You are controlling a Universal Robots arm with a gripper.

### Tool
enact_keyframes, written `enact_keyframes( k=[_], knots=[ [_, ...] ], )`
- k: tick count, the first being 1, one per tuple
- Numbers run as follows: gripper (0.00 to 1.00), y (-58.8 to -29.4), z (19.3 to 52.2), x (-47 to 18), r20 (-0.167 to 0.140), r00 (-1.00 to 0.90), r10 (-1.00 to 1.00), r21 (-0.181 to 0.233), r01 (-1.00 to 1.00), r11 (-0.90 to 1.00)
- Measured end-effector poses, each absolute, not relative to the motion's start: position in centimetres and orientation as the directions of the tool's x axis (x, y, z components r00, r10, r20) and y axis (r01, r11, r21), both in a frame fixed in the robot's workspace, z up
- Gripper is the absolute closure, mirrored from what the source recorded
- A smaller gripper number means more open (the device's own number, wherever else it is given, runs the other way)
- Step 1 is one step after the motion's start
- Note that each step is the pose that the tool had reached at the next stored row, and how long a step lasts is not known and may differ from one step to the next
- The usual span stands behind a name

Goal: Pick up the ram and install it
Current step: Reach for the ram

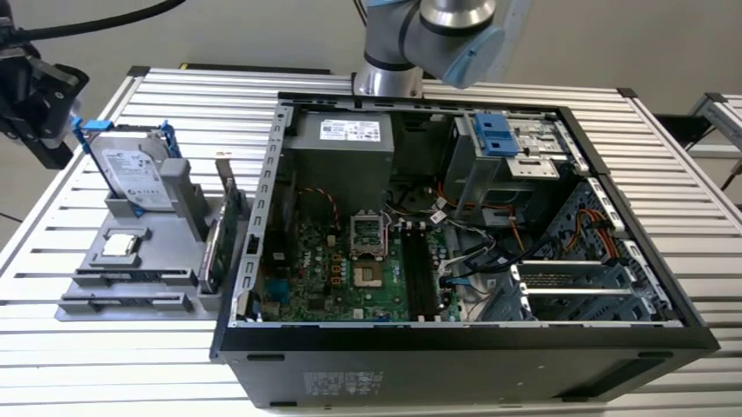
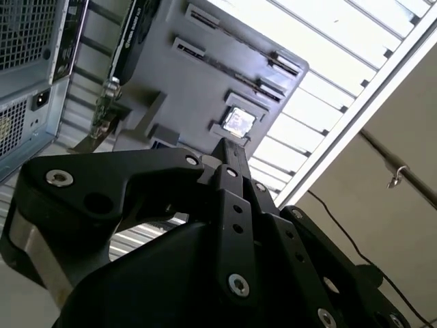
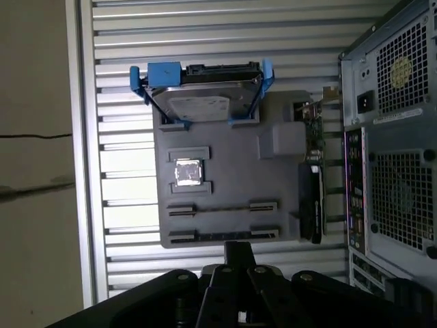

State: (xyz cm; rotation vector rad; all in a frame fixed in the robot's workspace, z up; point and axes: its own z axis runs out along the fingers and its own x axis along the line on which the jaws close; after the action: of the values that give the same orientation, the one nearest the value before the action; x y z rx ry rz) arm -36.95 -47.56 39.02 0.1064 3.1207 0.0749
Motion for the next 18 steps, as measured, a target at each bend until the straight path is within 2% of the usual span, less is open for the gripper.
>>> enact_keyframes(
  k=[18],
  knots=[
    [1.00, -50.0, 39.0, -36.9, -0.017, -0.999, 0.049, 0.048, 0.048, 0.998]
  ],
)
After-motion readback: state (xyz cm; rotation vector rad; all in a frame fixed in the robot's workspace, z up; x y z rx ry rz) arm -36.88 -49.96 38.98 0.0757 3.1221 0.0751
